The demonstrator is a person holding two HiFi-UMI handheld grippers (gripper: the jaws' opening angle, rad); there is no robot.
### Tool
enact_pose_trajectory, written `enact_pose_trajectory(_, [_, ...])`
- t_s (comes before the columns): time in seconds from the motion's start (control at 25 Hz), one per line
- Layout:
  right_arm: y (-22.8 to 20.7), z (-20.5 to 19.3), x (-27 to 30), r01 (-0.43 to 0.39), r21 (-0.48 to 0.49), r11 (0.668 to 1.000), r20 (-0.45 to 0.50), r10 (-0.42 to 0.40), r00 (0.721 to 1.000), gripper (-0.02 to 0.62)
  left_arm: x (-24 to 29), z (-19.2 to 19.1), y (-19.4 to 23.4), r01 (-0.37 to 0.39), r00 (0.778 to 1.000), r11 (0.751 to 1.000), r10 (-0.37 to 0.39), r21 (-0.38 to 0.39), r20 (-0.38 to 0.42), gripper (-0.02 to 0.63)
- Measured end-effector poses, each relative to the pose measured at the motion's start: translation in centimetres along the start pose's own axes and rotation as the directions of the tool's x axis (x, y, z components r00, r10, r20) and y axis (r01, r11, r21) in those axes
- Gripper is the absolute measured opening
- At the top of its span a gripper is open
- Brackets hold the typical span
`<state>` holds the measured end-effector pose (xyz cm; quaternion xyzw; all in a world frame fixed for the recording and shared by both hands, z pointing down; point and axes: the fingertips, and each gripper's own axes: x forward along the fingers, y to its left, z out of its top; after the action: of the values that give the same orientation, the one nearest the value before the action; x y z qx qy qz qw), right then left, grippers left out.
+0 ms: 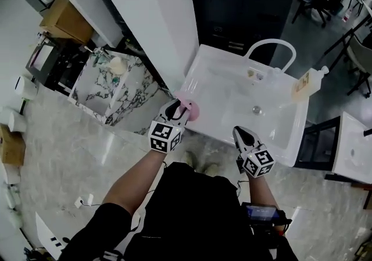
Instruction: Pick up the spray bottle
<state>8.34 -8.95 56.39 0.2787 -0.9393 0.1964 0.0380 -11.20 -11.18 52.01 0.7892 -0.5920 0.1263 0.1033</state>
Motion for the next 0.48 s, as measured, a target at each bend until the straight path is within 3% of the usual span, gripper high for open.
enact_pose_trajectory(0.48, [5.6, 0.2, 5.2, -0.113, -0.018, 0.993, -0.008, 0.113, 0.994, 0.026, -8.0, -2.0, 5.0, -0.113, 0.993, 0.991, 0.115, -0.073, 0.024, 0.143])
